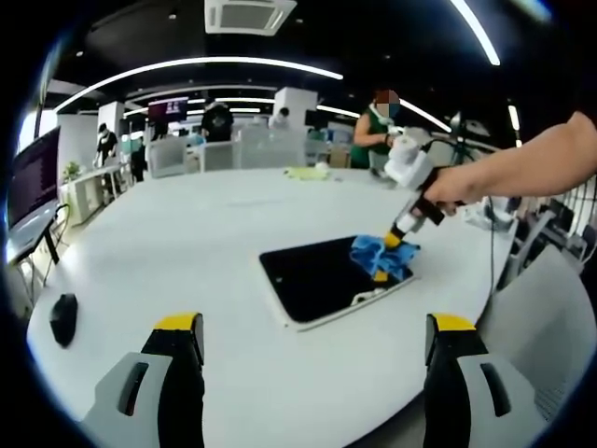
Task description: Wipe the mirror surface with the cleaning cloth until all visible marks leave the cleaned area.
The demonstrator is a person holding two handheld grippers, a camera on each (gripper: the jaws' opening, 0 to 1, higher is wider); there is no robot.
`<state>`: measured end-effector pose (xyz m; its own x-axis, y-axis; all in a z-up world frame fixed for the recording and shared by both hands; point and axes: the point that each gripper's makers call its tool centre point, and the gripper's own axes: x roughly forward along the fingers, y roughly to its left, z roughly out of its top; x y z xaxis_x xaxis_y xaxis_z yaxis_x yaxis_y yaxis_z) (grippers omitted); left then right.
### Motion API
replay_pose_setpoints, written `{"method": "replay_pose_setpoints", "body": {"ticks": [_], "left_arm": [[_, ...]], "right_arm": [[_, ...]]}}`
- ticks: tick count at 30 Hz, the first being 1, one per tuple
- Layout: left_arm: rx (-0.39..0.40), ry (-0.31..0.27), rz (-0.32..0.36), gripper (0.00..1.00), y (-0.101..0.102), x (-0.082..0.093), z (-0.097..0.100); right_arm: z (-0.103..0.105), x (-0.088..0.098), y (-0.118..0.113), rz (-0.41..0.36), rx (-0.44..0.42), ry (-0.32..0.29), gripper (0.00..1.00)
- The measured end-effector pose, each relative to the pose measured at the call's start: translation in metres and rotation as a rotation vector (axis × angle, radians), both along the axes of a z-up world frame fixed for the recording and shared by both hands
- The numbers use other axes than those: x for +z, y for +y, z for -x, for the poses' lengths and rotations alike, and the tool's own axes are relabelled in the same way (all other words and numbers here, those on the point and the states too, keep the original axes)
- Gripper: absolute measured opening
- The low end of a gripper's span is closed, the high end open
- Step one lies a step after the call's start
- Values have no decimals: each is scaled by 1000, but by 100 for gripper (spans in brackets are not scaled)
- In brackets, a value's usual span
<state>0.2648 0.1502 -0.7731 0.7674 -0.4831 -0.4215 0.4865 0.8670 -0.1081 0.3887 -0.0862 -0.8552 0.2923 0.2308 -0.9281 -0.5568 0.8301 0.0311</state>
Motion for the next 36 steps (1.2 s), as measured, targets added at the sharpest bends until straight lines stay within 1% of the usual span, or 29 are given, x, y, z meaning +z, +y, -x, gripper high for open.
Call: {"method": "replay_pose_setpoints", "body": {"ticks": [15,27,36], "left_arm": [[-9,1,-7,99,-1,0,2],[-7,-1,-4,99,0,0,1],[-6,0,-5,99,0,0,1]], "right_arm": [[14,1,1,15,23,-11,1],[26,1,1,-1,0,-9,1],[34,1,2,-6,4,-15,1]]}}
